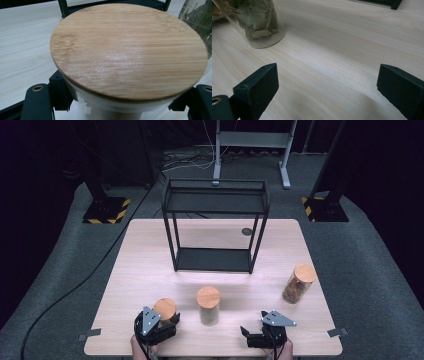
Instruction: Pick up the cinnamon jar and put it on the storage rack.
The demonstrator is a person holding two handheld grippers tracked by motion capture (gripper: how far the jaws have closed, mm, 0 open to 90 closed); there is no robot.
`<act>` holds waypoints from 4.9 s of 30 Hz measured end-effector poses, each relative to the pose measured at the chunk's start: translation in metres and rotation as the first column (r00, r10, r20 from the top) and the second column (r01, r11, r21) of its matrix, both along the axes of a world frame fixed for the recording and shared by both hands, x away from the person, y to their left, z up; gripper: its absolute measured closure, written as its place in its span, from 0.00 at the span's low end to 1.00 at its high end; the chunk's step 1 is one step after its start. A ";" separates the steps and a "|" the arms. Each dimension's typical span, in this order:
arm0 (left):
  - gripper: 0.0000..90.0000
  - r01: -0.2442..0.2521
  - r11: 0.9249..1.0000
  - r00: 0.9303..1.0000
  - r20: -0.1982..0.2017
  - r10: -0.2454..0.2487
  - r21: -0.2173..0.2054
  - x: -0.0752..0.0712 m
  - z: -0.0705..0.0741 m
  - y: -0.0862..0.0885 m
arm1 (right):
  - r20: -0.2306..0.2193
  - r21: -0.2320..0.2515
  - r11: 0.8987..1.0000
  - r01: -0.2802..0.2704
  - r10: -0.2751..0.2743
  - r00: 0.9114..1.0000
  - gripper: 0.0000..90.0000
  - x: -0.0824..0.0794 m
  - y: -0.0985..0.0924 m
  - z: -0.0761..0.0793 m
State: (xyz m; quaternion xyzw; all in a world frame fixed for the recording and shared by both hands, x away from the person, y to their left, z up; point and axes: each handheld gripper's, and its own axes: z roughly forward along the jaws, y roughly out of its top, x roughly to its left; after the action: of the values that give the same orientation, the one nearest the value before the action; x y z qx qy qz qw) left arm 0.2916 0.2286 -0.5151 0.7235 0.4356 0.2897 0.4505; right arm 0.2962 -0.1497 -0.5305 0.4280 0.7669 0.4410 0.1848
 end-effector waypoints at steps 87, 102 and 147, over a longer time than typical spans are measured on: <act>0.28 0.059 0.998 0.997 0.051 -0.058 -0.017 0.056 0.038 -0.011 | -0.010 -0.003 1.000 -0.010 0.010 1.000 0.03 0.001 0.000 0.000; 0.28 0.060 0.998 0.997 0.048 -0.059 -0.013 0.066 0.041 -0.012 | -0.010 -0.003 1.000 -0.010 0.010 1.000 0.03 0.001 0.000 0.000; 0.28 0.072 0.997 0.997 0.011 -0.072 -0.028 0.099 0.041 -0.020 | -0.011 -0.009 1.000 -0.009 0.009 1.000 0.04 0.001 0.001 0.000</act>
State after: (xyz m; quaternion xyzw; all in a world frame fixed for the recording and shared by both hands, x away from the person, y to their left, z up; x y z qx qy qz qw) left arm 0.3905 0.2090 -0.4737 0.7309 0.4111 0.2708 0.4727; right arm 0.2971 -0.1489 -0.5308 0.4261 0.7718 0.4361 0.1805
